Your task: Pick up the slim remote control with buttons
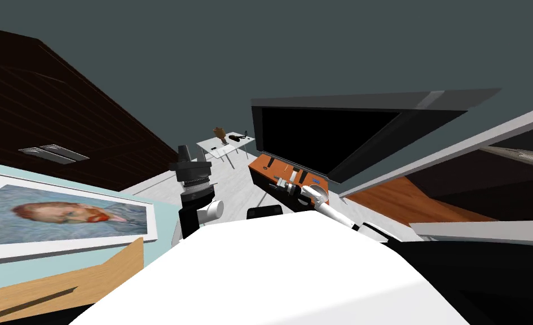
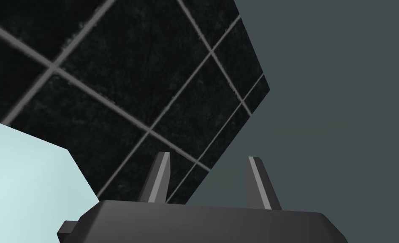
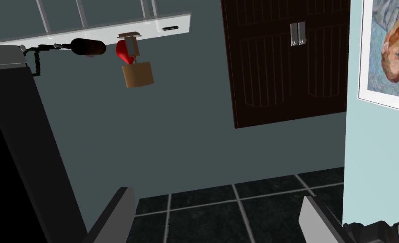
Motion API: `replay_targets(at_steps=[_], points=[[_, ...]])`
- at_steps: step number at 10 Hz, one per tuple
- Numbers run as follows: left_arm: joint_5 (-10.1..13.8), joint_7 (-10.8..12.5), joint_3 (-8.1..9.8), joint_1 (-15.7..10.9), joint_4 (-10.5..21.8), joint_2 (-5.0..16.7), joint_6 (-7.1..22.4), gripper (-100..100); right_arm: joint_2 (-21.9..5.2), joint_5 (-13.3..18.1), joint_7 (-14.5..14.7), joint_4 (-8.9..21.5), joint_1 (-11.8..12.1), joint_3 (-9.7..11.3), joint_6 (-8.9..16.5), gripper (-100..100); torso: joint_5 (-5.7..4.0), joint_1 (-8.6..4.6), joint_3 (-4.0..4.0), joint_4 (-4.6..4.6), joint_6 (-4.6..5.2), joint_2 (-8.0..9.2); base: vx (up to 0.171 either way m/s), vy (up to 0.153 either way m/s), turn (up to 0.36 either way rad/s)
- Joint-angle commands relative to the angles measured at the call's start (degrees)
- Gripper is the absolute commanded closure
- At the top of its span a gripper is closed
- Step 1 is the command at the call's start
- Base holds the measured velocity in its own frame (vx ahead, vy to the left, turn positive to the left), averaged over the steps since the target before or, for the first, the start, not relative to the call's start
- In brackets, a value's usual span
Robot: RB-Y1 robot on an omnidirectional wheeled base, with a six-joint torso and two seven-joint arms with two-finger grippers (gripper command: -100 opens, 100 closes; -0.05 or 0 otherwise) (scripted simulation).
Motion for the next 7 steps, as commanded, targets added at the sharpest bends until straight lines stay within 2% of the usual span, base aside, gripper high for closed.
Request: replay_targets(at_steps=[1, 2, 3, 4, 5, 7], points=[[0.00, 0.00, 0.00, 0.00, 0.00, 0.00, 0.00, 0, -1.99, 1.97, 2.36, 2.86, -1.03, 2.58, -0.04, -100, 0.00, 0.00, 0.00, 0.00, 0.00, 0.00, -0.005, -0.013, 0.261], [0.00, 0.00, 0.00, -0.01, 0.00, 0.00, 0.00, 0, -1.99, 1.97, 2.36, 3.71, -1.03, 2.58, -0.04, -100, 0.00, -0.01, 0.00, 0.00, -0.03, 0.00, -0.002, -0.015, 0.170], [0.00, 0.00, 0.00, 0.00, 0.00, 0.00, 0.00, 0, -3.63, 3.60, 4.31, 5.31, -2.10, 4.81, -0.08, -100, 0.00, -0.02, -0.01, 0.00, 0.00, -0.01, -0.002, -0.019, 0.299], [0.00, 0.00, 0.00, -0.01, 0.00, 0.00, 0.00, 0, -3.63, 3.60, 4.31, 7.41, -2.10, 4.81, -0.08, -100, -0.01, -0.02, -0.02, -0.01, -0.05, -0.04, 0.002, -0.024, 0.183], [0.00, 0.00, 0.00, 0.00, 0.00, 0.00, 0.00, 0, -5.21, 5.17, 6.25, 8.97, -3.11, 7.02, -0.05, -100, -0.01, -0.04, -0.02, -0.01, 0.01, -0.03, 0.002, -0.027, 0.318], [0.00, 0.00, 0.00, 0.01, 0.00, 0.00, 0.00, 0, -5.21, 5.17, 6.25, 10.94, -3.11, 7.02, -0.05, -100, -0.02, -0.08, -0.02, -0.01, 0.03, -0.03, 0.003, -0.023, 0.057]])
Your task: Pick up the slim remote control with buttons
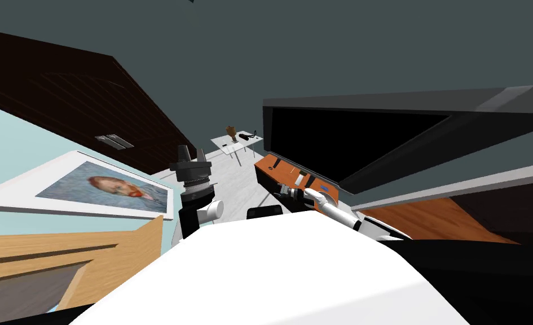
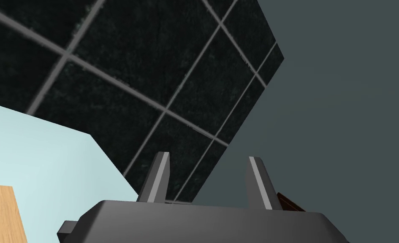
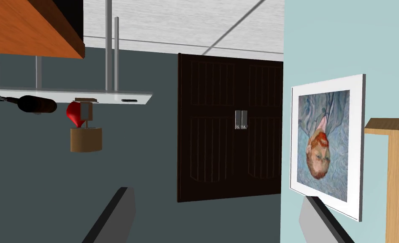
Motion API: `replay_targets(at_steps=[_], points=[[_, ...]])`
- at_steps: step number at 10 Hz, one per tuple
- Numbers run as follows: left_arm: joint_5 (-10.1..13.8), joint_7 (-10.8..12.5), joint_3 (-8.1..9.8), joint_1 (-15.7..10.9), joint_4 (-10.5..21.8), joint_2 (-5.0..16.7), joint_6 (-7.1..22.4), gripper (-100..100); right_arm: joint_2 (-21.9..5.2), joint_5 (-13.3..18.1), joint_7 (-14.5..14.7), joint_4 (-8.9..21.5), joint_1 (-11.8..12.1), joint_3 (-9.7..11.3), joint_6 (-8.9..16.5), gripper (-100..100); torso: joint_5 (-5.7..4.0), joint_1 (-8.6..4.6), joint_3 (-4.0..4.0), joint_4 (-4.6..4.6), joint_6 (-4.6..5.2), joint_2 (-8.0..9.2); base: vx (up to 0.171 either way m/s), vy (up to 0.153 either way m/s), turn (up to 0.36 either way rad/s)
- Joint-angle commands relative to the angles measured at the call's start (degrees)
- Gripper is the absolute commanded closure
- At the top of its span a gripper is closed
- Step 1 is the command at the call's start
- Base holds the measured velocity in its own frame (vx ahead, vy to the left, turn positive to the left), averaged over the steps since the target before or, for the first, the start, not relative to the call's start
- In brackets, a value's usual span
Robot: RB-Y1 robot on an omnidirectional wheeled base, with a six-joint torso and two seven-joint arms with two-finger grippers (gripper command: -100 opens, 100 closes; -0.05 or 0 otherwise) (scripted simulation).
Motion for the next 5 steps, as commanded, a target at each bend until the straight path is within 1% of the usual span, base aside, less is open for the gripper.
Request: replay_targets(at_steps=[1, 2, 3, 4, 5], points=[[0.00, 0.00, 0.00, 0.00, 0.00, 0.00, 0.00, 0, -1.75, 1.59, 1.46, 2.86, -1.42, 2.40, 0.27, -100, 0.00, 0.00, 0.00, 0.00, 0.00, 0.00, 0.004, -0.017, 0.342], [0.00, 0.00, -0.01, -0.02, 0.00, 0.00, 0.00, 0, -1.75, 1.59, 1.46, 4.10, -1.42, 2.40, 0.27, -100, 0.01, -0.01, 0.00, 0.00, -0.08, -0.01, 0.004, -0.035, 0.166], [0.00, 0.00, 0.00, 0.00, 0.00, 0.00, 0.00, 0, -3.18, 3.00, 3.35, 5.89, -2.32, 4.56, 0.41, -100, -0.01, -0.05, -0.01, 0.00, -0.01, -0.02, 0.006, -0.043, 0.335], [0.00, 0.00, -0.01, -0.01, 0.00, 0.00, 0.00, 0, -3.18, 3.00, 3.35, 7.64, -2.32, 4.56, 0.41, -100, -0.01, -0.08, -0.02, 0.00, -0.08, -0.04, 0.011, -0.044, 0.145], [0.00, 0.00, 0.00, 0.00, 0.00, 0.00, 0.00, 0, -4.53, 4.32, 5.20, 9.54, -3.15, 6.67, 0.62, -100, -0.02, -0.09, -0.03, -0.01, 0.01, -0.04, 0.005, -0.039, 0.293]])
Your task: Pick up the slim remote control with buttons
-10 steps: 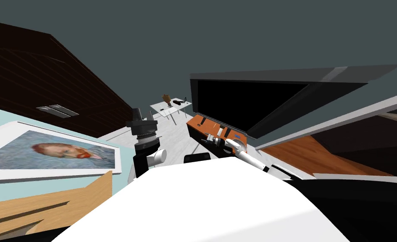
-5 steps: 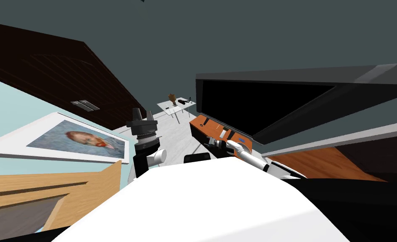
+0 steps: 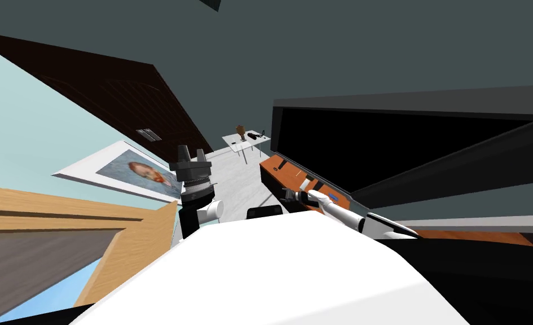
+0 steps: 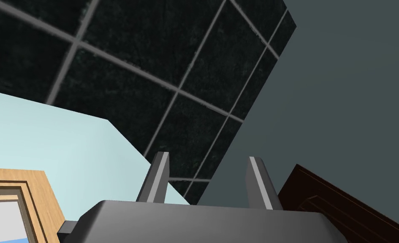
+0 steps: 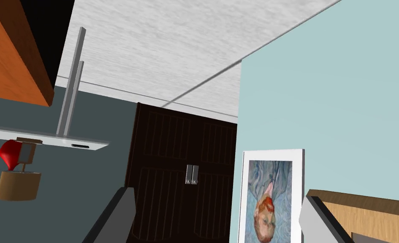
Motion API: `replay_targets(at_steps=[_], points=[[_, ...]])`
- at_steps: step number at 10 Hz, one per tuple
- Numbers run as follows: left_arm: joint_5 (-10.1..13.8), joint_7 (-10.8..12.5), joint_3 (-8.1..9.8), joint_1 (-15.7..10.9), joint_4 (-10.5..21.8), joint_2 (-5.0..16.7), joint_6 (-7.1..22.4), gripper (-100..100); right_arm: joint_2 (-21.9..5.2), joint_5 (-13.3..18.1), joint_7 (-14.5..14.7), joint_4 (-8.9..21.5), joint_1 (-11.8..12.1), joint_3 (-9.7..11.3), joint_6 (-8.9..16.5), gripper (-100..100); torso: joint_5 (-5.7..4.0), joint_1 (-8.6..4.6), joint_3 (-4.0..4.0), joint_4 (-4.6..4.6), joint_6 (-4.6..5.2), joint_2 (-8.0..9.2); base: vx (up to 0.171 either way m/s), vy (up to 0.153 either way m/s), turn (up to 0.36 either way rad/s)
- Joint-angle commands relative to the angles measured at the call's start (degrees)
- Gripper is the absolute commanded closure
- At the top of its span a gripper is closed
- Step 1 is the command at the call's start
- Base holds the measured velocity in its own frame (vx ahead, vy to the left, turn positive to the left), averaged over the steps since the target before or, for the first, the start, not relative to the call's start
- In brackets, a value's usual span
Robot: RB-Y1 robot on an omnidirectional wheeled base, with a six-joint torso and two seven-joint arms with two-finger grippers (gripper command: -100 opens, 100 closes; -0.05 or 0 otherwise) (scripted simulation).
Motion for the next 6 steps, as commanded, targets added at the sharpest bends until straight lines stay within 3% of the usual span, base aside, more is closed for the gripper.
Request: replay_targets(at_steps=[1, 2, 3, 4, 6], points=[[0.00, 0.00, 0.00, 0.00, 0.00, 0.00, 0.00, 0, 0.05, 0.62, 1.37, 2.86, -1.30, 1.04, -0.42, -100, 0.00, 0.00, 0.00, 0.00, 0.00, 0.00, 0.002, -0.039, 0.149], [0.00, 0.00, 0.01, 0.01, 0.00, 0.00, 0.00, 0, 0.05, 0.62, 1.37, 4.40, -1.30, 1.04, -0.42, -100, 0.00, 0.02, 0.00, 0.00, 0.04, 0.00, 0.002, -0.016, -0.033], [0.00, 0.00, 0.01, 0.01, 0.00, 0.00, 0.00, 0, -1.23, 1.84, 3.17, 6.62, -2.07, 3.10, -0.17, -100, 0.01, 0.09, 0.00, 0.00, 0.06, 0.00, -0.001, -0.018, 0.277], [0.00, 0.00, 0.00, 0.00, 0.00, 0.00, 0.00, 0, -1.23, 1.84, 3.17, 7.89, -2.07, 3.10, -0.17, -100, 0.02, 0.09, 0.00, 0.00, -0.01, 0.00, -0.001, -0.038, 0.207], [0.00, 0.00, 0.00, 0.00, 0.00, 0.00, 0.00, 0, -3.56, 4.00, 6.57, 12.61, -3.42, 6.75, 0.47, -100, -0.01, -0.02, -0.01, 0.00, 0.01, -0.01, 0.003, -0.062, 0.317]])
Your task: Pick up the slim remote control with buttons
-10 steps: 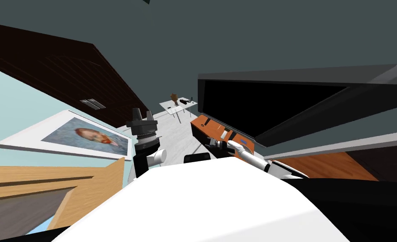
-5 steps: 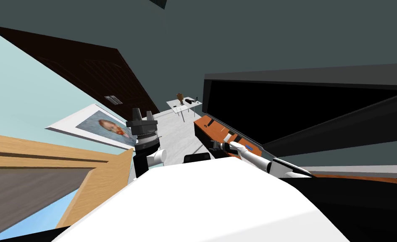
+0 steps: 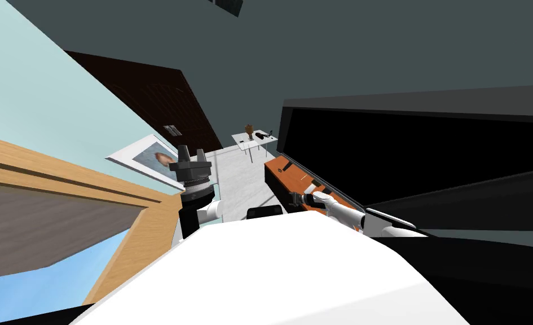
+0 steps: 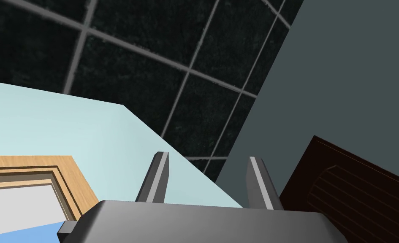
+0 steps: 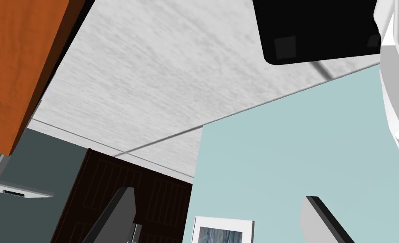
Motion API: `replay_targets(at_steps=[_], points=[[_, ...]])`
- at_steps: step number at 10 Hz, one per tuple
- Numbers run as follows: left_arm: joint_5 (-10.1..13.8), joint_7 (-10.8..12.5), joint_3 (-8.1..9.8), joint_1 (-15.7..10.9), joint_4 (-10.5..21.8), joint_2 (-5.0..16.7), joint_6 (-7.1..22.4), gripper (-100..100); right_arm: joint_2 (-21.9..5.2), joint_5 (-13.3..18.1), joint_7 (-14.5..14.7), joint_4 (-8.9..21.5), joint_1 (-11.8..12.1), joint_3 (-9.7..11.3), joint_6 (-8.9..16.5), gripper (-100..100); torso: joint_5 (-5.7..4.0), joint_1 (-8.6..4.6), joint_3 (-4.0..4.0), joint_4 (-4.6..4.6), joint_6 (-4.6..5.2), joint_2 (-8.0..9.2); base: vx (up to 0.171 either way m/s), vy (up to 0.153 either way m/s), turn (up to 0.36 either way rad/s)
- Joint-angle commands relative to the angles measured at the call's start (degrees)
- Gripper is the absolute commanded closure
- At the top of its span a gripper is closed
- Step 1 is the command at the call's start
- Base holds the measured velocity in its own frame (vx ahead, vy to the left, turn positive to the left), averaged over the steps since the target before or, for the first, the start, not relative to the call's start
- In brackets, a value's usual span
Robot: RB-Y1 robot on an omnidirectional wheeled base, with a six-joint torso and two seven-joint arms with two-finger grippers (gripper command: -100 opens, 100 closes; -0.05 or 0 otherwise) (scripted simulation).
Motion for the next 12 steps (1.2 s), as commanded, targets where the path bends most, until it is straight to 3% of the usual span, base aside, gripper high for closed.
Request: replay_targets(at_steps=[1, 2, 5, 6, 7, 10, 12], points=[[0.00, 0.00, 0.00, 0.00, 0.00, 0.00, 0.00, 0, -0.85, 0.75, 0.79, 2.79, -0.34, 1.42, 0.61, -100, 0.00, 0.00, 0.00, 0.00, 0.00, 0.00, -0.004, -0.066, 0.194], [0.00, 0.00, 0.00, 0.01, 0.00, 0.00, 0.00, 0, -1.89, 1.68, 2.38, 4.98, -0.93, 3.22, 0.98, -100, -0.02, 0.02, 0.00, 0.00, 0.04, 0.02, -0.002, -0.060, 0.368], [0.00, 0.00, 0.00, 0.00, 0.00, 0.00, 0.00, 0, -2.84, 2.51, 3.88, 8.80, -1.45, 4.92, 1.38, -100, 0.01, 0.06, -0.01, 0.00, 0.01, -0.03, 0.004, -0.051, 0.168], [0.00, 0.00, 0.01, 0.01, 0.00, 0.00, 0.00, 0, -3.69, 3.27, 5.30, 11.78, -1.90, 6.53, 1.81, -100, -0.01, 0.09, -0.02, -0.02, 0.06, -0.02, 0.001, -0.044, 0.227], [0.00, 0.00, 0.00, 0.01, 0.00, 0.00, 0.00, 0, -3.69, 3.27, 5.30, 11.78, -1.90, 6.53, 1.81, -100, 0.02, 0.09, -0.01, 0.00, 0.02, -0.02, -0.001, -0.048, 0.144], [0.00, 0.00, 0.01, 0.01, 0.00, 0.00, 0.00, 0, -5.51, 5.04, 8.97, 19.12, -2.87, 10.78, 3.17, -100, -0.01, -0.04, -0.02, -0.01, 0.04, -0.03, 0.004, -0.082, 0.324], [0.00, 0.00, 0.01, 0.02, 0.00, 0.00, 0.00, 0, -5.82, 5.48, 9.98, 20.74, -3.03, 12.01, 3.64, -100, -0.04, -0.06, -0.06, -0.03, 0.08, -0.10, 0.013, -0.080, 0.139]])
